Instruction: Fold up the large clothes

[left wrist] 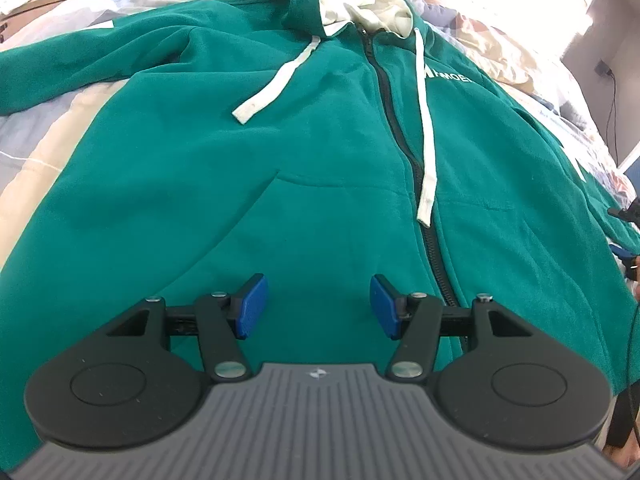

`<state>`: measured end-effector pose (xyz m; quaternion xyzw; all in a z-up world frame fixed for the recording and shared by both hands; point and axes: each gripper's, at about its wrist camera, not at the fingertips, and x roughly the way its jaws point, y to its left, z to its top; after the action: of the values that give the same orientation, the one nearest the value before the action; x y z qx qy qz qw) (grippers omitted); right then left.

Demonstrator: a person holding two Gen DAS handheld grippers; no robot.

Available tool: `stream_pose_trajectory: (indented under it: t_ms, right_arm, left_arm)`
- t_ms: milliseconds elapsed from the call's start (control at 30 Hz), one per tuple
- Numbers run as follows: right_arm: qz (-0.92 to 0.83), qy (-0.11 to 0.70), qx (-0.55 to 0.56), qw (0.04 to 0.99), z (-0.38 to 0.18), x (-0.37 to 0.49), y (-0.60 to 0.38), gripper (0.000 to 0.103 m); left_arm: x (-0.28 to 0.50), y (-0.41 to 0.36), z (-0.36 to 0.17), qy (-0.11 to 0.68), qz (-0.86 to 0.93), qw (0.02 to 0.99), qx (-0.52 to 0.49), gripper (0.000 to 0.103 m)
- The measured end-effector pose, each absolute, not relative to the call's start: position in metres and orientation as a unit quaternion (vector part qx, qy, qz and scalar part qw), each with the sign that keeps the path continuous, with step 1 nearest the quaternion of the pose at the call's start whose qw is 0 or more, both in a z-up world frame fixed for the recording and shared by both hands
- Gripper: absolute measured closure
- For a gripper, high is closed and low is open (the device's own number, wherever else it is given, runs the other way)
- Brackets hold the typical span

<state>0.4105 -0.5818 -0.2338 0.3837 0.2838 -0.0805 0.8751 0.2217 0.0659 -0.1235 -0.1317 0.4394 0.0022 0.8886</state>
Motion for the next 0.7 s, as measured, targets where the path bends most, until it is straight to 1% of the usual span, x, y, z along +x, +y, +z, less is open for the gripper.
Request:
stream_pose_trajectory:
  t_ms: [67, 300, 333, 367, 433, 467, 533, 567, 600, 700]
  right_arm:
    - [-0.069, 0.258, 0.4, 0.877, -0.243, 0.418, -0.597, 0.034]
    - [-0.114, 0.18, 0.386, 0.897, -0.25, 0.453, -0.63, 0.034]
    - [-0.119, 0.171, 0.385, 0.899, -0.25, 0.459, -0.636, 0.036]
    - [-0.124, 0.162, 0.385, 0.9, -0.251, 0.466, -0.643, 0.041]
    - [-0.133, 0.157, 0.386, 0.899, -0.253, 0.481, -0.658, 0.056]
    - [-0.139, 0.159, 0.386, 0.898, -0.254, 0.488, -0.665, 0.061]
    - [-0.153, 0.156, 0.381, 0.898, -0.254, 0.5, -0.677, 0.081]
    - [-0.157, 0.16, 0.372, 0.901, -0.254, 0.507, -0.681, 0.083]
    - [-0.157, 0.168, 0.357, 0.905, -0.252, 0.514, -0.684, 0.087]
    - [-0.167, 0.176, 0.282, 0.928, -0.238, 0.534, -0.681, 0.092]
  left_arm:
    - [0.222, 0.065, -0.124, 0.439, 0.004, 0.889, -0.132, 0.041]
    - [0.231, 0.057, -0.128, 0.429, 0.015, 0.897, -0.105, 0.04]
    - [0.233, 0.056, -0.129, 0.428, 0.017, 0.898, -0.103, 0.04]
    - [0.235, 0.055, -0.13, 0.426, 0.019, 0.899, -0.1, 0.04]
    - [0.239, 0.054, -0.131, 0.424, 0.026, 0.901, -0.094, 0.04]
    - [0.241, 0.054, -0.13, 0.422, 0.026, 0.902, -0.094, 0.04]
    - [0.245, 0.054, -0.131, 0.418, 0.03, 0.903, -0.095, 0.04]
    - [0.249, 0.055, -0.132, 0.419, 0.033, 0.902, -0.097, 0.04]
    - [0.253, 0.057, -0.133, 0.419, 0.035, 0.902, -0.1, 0.04]
    - [0.261, 0.058, -0.134, 0.419, 0.038, 0.902, -0.101, 0.04]
